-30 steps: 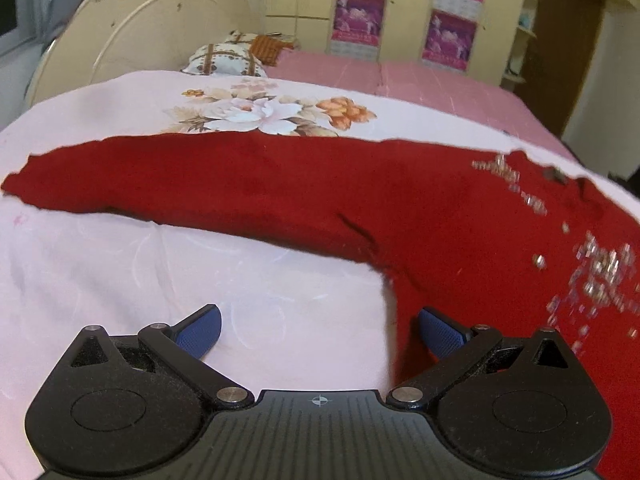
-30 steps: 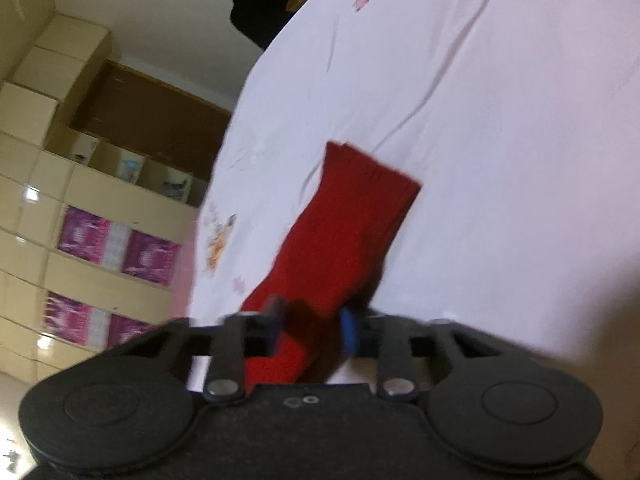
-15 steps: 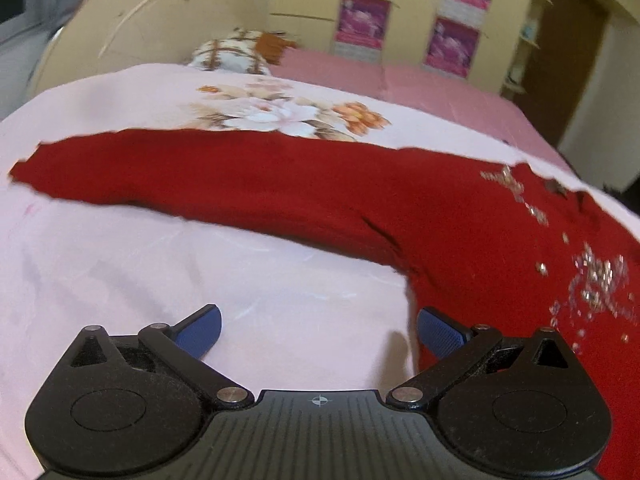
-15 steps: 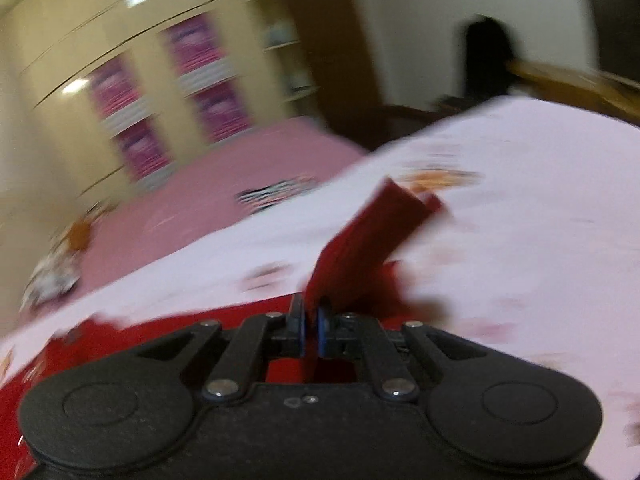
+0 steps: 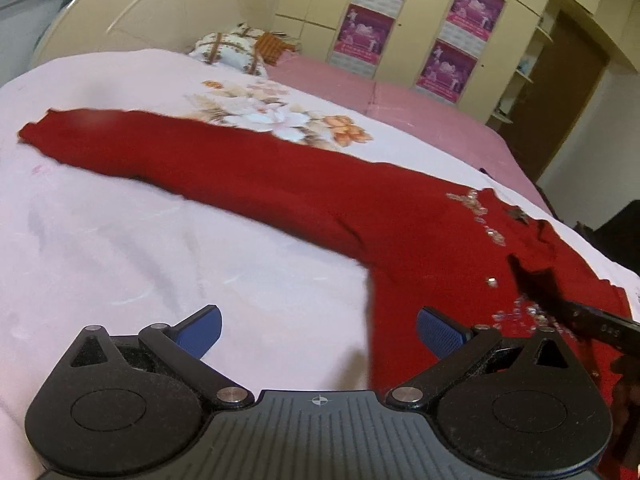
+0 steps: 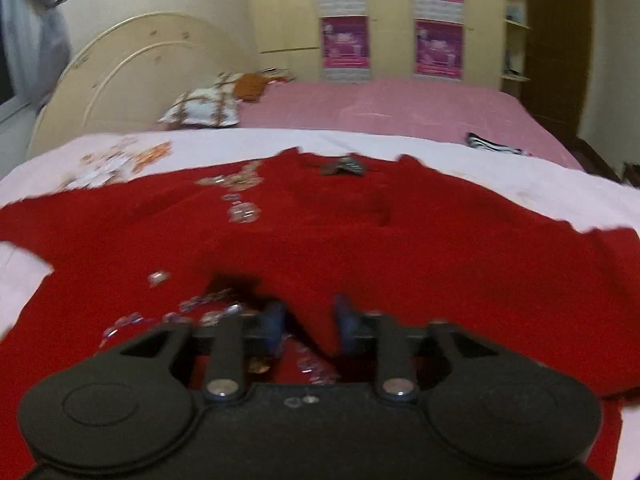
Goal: Fold small clothes
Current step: 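Lay the held sleeve across the sweater body and open the right gripper, then grasp the other sleeve with the left gripper and fold it across the body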
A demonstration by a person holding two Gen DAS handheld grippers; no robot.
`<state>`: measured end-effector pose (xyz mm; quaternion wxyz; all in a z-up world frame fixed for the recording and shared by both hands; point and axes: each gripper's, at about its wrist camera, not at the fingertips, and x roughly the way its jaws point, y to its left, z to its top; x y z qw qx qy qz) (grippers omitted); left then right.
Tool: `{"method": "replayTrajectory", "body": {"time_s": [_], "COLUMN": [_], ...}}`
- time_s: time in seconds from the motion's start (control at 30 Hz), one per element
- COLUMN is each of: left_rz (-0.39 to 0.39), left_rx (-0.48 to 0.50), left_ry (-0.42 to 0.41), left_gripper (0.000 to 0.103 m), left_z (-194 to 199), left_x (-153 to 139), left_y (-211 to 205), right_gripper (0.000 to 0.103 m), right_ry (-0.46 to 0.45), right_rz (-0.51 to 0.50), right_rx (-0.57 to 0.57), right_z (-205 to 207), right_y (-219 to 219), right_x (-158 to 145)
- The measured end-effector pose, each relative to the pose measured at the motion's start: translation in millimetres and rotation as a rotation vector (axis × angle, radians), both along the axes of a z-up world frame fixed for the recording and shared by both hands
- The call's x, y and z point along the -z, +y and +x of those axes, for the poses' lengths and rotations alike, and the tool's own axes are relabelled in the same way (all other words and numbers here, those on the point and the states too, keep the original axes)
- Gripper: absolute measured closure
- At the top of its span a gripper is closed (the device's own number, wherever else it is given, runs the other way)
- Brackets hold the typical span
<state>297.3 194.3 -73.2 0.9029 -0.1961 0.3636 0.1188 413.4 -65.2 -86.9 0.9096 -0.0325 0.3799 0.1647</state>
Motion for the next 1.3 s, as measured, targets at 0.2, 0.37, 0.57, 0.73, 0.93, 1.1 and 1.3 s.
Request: {"method": "replayTrajectory", "body": {"time_s": [0.2, 0.37, 0.57, 0.73, 0.93, 1.1, 1.3], "left_rz": [-0.115, -0.294, -0.294, -0.238, -0.192, -0.194, -0.212], "left_rx": [0.162, 0.263, 0.252, 0.307, 0.308, 0.265, 0.25], "left_ry": [-0.057, -0.005, 0.053, 0.04, -0.047, -0.033, -0.03], "left_gripper": [0.038, 0.045, 0.048, 0.1, 0.1, 0.1, 0.1], "left_z": [56.4, 121.5, 171.1, 186.0, 168.4, 166.3, 161.7], "left_x": [-5.9, 9.8, 25.6, 24.6, -5.9, -5.8, -0.7], "left_y": [-50.5, -99.3, -136.3, -151.2, -107.5, -62.3, -39.7], "right_gripper": [0.064, 0.062, 0.062, 0.062, 0.061, 0.06, 0.06], "right_ry": [-0.053, -0.043, -0.067, -0.078, -0.045, 0.014, 0.055], "right_rz": [0.141, 0.239, 0.296, 0.38, 0.625, 0.928, 1.115], "right_rx": [0.106, 0.267, 0.383, 0.522, 0.605, 0.642, 0.674], "right_z": [-31.2, -56.3, -79.8, -90.7, -93.5, -88.9, -82.4], "right_y": [-65.5, -129.5, -182.5, -218.4, -253.6, -278.4, -285.1], "right_x": [-21.8, -23.9, -20.8, -9.1, 4.5, 26.7, 48.0]}}
